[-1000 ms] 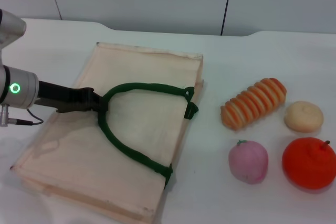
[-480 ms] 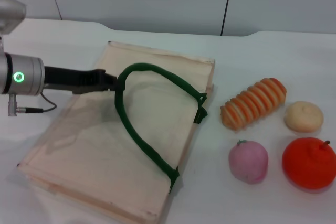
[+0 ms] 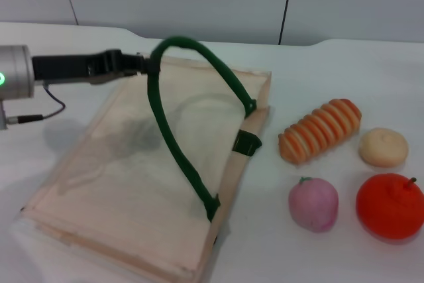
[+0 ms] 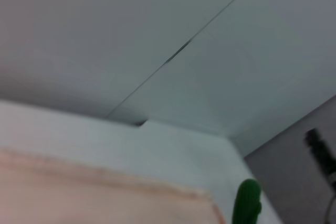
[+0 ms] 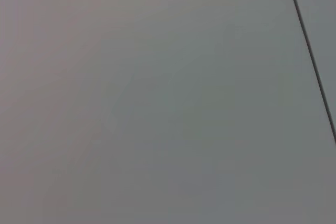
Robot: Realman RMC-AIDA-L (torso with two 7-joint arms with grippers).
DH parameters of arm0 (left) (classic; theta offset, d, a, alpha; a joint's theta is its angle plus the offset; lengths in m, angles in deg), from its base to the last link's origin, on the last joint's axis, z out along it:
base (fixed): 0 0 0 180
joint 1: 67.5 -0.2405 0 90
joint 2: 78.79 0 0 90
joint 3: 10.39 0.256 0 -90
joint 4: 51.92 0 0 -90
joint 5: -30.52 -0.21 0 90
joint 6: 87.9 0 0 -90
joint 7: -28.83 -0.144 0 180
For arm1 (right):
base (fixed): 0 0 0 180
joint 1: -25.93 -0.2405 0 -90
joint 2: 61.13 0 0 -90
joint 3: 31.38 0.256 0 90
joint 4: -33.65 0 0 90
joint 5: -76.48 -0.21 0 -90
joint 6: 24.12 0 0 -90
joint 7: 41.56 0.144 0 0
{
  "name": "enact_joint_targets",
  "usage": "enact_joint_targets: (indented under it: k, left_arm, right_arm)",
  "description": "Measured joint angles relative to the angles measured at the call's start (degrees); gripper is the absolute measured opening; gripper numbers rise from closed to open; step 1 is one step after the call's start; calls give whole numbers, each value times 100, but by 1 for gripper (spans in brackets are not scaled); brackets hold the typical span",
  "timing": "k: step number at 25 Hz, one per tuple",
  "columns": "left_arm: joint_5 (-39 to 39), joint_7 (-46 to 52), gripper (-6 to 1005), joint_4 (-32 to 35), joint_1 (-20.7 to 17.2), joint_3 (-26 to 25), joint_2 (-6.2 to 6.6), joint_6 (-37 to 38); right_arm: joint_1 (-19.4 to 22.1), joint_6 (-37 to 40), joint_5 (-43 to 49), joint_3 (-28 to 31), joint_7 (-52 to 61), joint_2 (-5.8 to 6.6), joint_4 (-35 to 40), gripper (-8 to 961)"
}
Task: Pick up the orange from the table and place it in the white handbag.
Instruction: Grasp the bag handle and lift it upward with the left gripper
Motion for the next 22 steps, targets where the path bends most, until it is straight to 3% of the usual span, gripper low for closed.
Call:
enact_joint_targets:
  k: [13,22]
  left_arm:
    - [1490,-257,116,-40,-393,0,226,676]
    - [1835,-325,116,-168,-453,0,241,859]
  right_arm:
    - [146,-43,111,-3,274,57,3,894]
    - [603,-64,1876,1,1717,357,716,894]
